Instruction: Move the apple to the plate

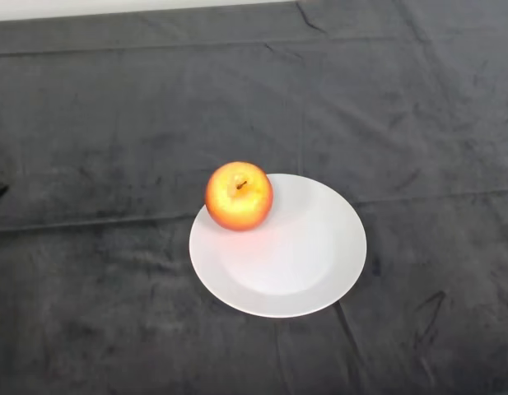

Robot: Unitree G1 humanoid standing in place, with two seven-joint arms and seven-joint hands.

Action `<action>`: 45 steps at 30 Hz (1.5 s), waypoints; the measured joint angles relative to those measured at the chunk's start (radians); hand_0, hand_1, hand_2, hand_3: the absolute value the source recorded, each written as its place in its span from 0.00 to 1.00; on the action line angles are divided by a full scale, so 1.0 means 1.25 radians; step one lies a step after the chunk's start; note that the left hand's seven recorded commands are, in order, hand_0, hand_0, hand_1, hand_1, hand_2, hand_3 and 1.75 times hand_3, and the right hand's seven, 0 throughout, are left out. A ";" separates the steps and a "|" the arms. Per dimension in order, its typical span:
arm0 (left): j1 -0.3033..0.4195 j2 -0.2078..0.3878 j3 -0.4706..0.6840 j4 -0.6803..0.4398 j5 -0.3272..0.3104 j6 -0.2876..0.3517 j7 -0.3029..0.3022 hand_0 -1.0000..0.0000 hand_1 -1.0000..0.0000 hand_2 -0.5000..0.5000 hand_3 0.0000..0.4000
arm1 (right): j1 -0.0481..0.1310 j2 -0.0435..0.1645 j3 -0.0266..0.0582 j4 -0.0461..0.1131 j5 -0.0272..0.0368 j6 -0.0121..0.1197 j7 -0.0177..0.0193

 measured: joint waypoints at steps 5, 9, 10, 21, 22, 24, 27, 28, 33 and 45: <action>-0.003 0.012 0.005 0.052 -0.005 -0.013 0.000 1.00 1.00 0.50 0.00 | 0.000 0.000 0.0000 0.000 0.0000 0.000 0.0000; -0.023 0.014 0.034 0.097 -0.008 -0.018 0.000 1.00 1.00 0.50 0.00 | 0.000 0.000 0.0000 0.000 0.0000 0.000 0.0000; -0.025 0.016 0.035 0.099 -0.011 -0.022 0.000 1.00 1.00 0.50 0.00 | 0.000 0.000 0.0000 0.000 0.0000 0.000 0.0000; -0.061 0.037 0.058 0.159 -0.011 -0.043 0.003 1.00 1.00 0.50 0.00 | 0.000 0.000 0.0000 0.000 0.0000 0.000 0.0000; -0.061 0.039 0.061 0.165 -0.011 -0.043 0.003 1.00 1.00 0.50 0.00 | 0.000 0.000 0.0000 0.000 0.0000 0.000 0.0000; -0.063 0.042 0.062 0.175 -0.011 -0.043 0.003 1.00 1.00 0.50 0.00 | 0.000 0.000 0.0000 0.000 0.0000 0.000 0.0000; -0.072 0.043 0.062 0.192 -0.010 -0.043 0.003 1.00 1.00 0.50 0.00 | 0.000 0.000 0.0000 0.000 0.0000 0.000 0.0000; -0.075 0.043 0.062 0.194 -0.010 -0.044 0.003 1.00 1.00 0.50 0.00 | 0.000 0.000 0.0000 0.000 0.0000 0.000 0.0000; -0.083 0.043 0.063 0.200 -0.010 -0.055 0.003 1.00 1.00 0.50 0.00 | 0.000 0.000 0.0000 0.000 0.0000 0.000 0.0000; -0.088 0.044 0.063 0.220 -0.006 -0.057 0.003 1.00 1.00 0.50 0.00 | 0.000 0.000 0.0000 0.000 0.0000 0.000 0.0000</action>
